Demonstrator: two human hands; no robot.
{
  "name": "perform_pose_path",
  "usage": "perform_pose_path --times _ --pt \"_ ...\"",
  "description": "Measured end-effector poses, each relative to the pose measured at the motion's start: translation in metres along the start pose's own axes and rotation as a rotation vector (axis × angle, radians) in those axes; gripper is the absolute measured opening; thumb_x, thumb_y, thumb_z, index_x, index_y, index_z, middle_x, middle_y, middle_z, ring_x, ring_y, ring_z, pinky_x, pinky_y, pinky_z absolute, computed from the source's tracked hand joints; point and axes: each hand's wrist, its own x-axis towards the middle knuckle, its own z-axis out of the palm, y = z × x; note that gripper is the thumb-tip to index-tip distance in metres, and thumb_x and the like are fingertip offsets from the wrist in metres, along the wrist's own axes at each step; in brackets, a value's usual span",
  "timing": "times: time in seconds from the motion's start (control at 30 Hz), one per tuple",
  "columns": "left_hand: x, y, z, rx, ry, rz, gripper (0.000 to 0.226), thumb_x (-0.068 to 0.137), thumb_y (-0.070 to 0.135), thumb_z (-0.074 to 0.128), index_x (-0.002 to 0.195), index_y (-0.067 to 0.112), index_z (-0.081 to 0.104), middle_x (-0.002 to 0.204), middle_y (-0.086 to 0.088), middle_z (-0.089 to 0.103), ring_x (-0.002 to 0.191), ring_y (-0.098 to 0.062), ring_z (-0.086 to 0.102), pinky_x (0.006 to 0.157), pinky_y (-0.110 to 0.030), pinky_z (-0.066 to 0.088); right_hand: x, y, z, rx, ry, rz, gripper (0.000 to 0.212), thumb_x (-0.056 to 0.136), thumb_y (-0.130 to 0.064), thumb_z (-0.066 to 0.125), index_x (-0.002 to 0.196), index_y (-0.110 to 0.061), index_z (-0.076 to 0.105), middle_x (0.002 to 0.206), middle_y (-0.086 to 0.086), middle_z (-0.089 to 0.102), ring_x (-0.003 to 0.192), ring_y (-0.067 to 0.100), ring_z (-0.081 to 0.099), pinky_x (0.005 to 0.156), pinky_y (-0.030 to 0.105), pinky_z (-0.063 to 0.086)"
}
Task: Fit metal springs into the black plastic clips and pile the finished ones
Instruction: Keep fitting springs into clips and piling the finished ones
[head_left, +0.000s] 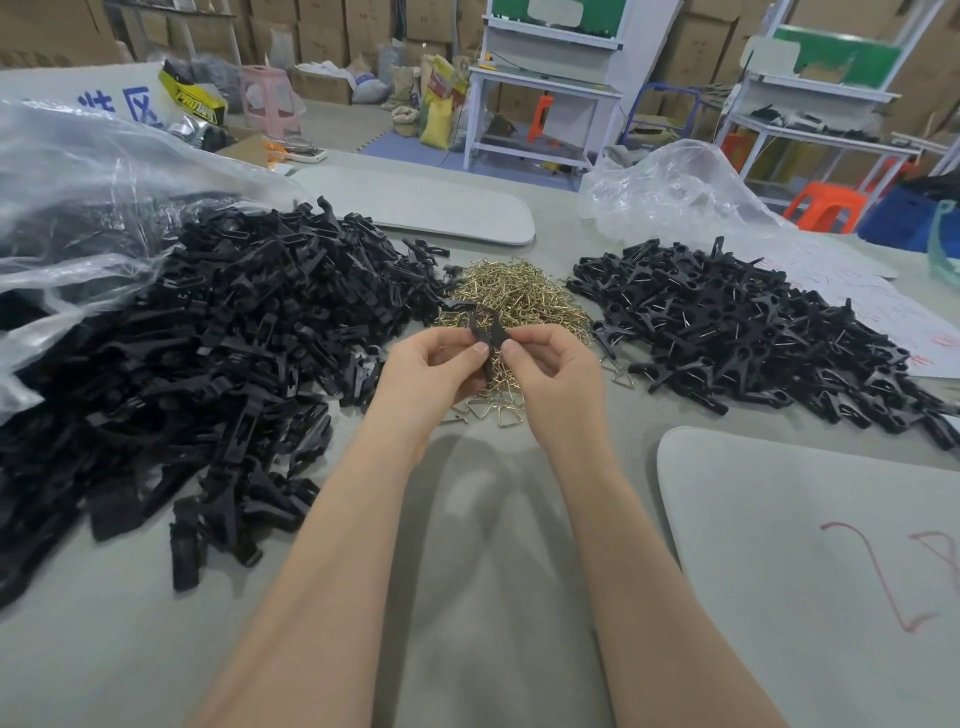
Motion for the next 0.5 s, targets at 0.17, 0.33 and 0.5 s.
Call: perform_pose_path --times 0.17,0.33,0.5 --pt "-0.0002 0.0008 0.0003 -0.014 -0.001 0.007 0.013 0.087 0.002 0.064 0.084 0.015 0.065 0.066 0.006 0.066 0.060 -0.004 0.064 0.060 -0.015 0.052 0.0009 -0.0007 -0.0019 0.038 0.009 0.010 0.016 0.088 -0.002 0.061 0.094 -0.017 0.064 0.090 0.000 0.070 0.085 0.004 0.065 0.082 0.019 0.051" --pt "-0.0011 0.0006 0.0011 -0.015 -0.021 0.016 0.015 0.088 0.001 0.062 0.085 0.016 0.065 0.070 0.005 0.066 0.064 -0.003 0.064 0.062 -0.013 0.052 0.0022 -0.0011 -0.0029 0.087 -0.038 0.027 0.027 0.090 0.001 0.058 0.093 -0.023 0.068 0.089 -0.007 0.071 0.087 0.007 0.067 0.086 0.021 0.052" --pt "-0.0018 0.0021 0.0008 -0.002 -0.026 0.023 0.014 0.088 0.002 0.062 0.087 0.016 0.065 0.075 0.003 0.067 0.063 0.000 0.065 0.061 -0.013 0.051 0.0034 -0.0010 -0.0037 0.132 -0.054 0.026 0.034 0.090 0.003 0.057 0.086 -0.028 0.068 0.083 -0.013 0.071 0.084 0.006 0.068 0.083 0.020 0.053"
